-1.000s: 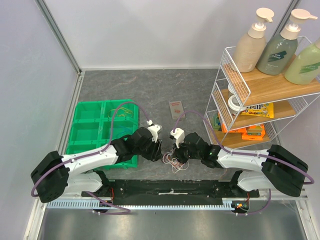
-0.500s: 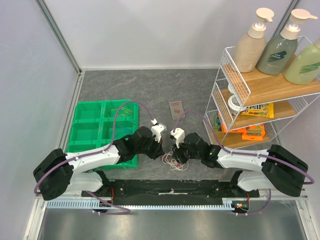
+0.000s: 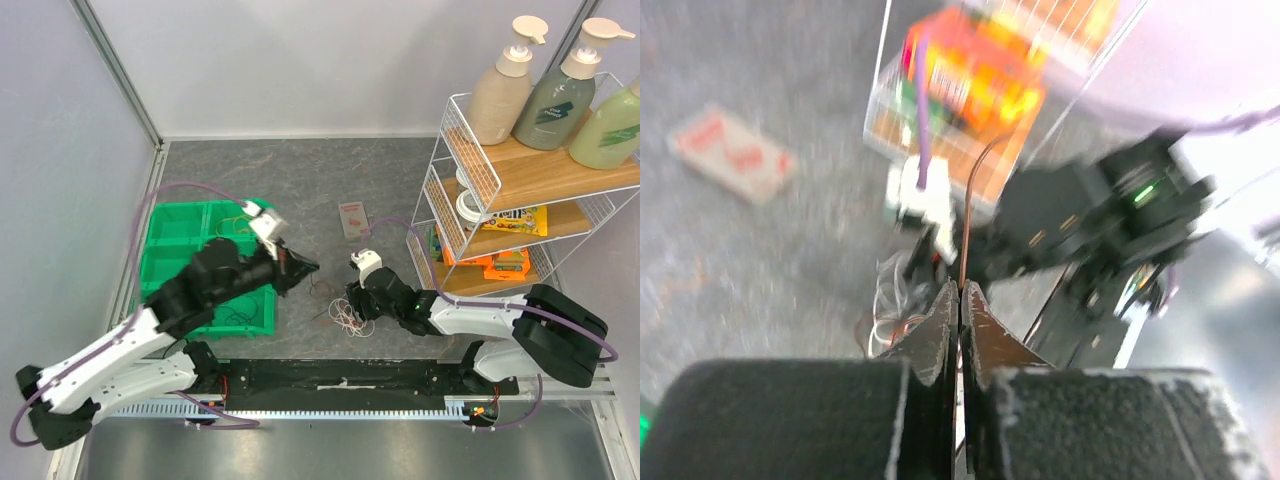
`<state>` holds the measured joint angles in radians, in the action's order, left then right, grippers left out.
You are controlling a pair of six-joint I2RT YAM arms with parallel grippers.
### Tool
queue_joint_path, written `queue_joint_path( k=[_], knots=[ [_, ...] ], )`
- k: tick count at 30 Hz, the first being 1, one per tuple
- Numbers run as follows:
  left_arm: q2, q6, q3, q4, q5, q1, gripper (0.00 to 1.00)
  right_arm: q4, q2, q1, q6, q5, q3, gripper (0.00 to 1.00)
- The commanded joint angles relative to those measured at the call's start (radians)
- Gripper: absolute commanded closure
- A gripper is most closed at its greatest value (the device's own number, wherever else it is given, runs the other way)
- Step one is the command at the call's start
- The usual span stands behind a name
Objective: Untangle the cables
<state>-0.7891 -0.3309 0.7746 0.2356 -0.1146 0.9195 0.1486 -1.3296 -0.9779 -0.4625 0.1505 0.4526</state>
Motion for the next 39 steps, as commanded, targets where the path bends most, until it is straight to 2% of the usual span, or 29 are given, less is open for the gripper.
queue_joint_path(
  k=[1, 6, 11, 15, 18, 22, 24, 27, 29, 33, 39],
  knots=[
    [0.082, 0.056, 0.250, 0.140, 0.046, -0.001, 0.98, -0.060, -0.039, -0.001, -0.082, 0.185, 0.038, 0.35],
    [0.100, 0.096, 0.540, 0.251, 0.110, -0.001, 0.98, -0.118, -0.054, -0.001, -0.120, 0.288, 0.047, 0.31],
    [0.036, 0.105, 0.713, 0.416, 0.343, 0.001, 0.98, -0.116, -0.036, -0.001, -0.093, 0.279, 0.038, 0.29],
    [-0.036, 0.081, 0.723, 0.534, 0.510, -0.002, 0.98, -0.087, -0.005, -0.001, -0.067, 0.262, 0.015, 0.29],
    [-0.059, 0.070, 0.661, 0.544, 0.573, -0.001, 0.98, -0.066, 0.015, -0.001, -0.051, 0.241, -0.003, 0.28],
    [-0.073, 0.085, 0.539, 0.510, 0.737, -0.033, 0.98, -0.043, 0.020, 0.001, -0.038, 0.216, -0.015, 0.28],
    [-0.088, 0.116, 0.468, 0.486, 0.738, -0.138, 0.98, -0.040, 0.020, -0.001, -0.035, 0.216, -0.017, 0.28],
    [-0.127, 0.098, 0.401, 0.481, 0.481, -0.449, 0.98, -0.035, 0.020, -0.001, -0.030, 0.209, -0.017, 0.28],
    [-0.128, 0.075, 0.361, 0.473, 0.454, -0.595, 0.98, -0.034, 0.026, -0.001, -0.030, 0.204, -0.022, 0.28],
    [-0.067, 0.023, 0.266, 0.423, 0.624, -0.729, 0.98, -0.014, 0.041, -0.001, -0.030, 0.204, -0.040, 0.28],
    [-0.045, -0.031, 0.123, 0.332, 0.616, -0.890, 0.98, -0.009, 0.026, -0.001, -0.019, 0.187, -0.032, 0.28]
  ],
)
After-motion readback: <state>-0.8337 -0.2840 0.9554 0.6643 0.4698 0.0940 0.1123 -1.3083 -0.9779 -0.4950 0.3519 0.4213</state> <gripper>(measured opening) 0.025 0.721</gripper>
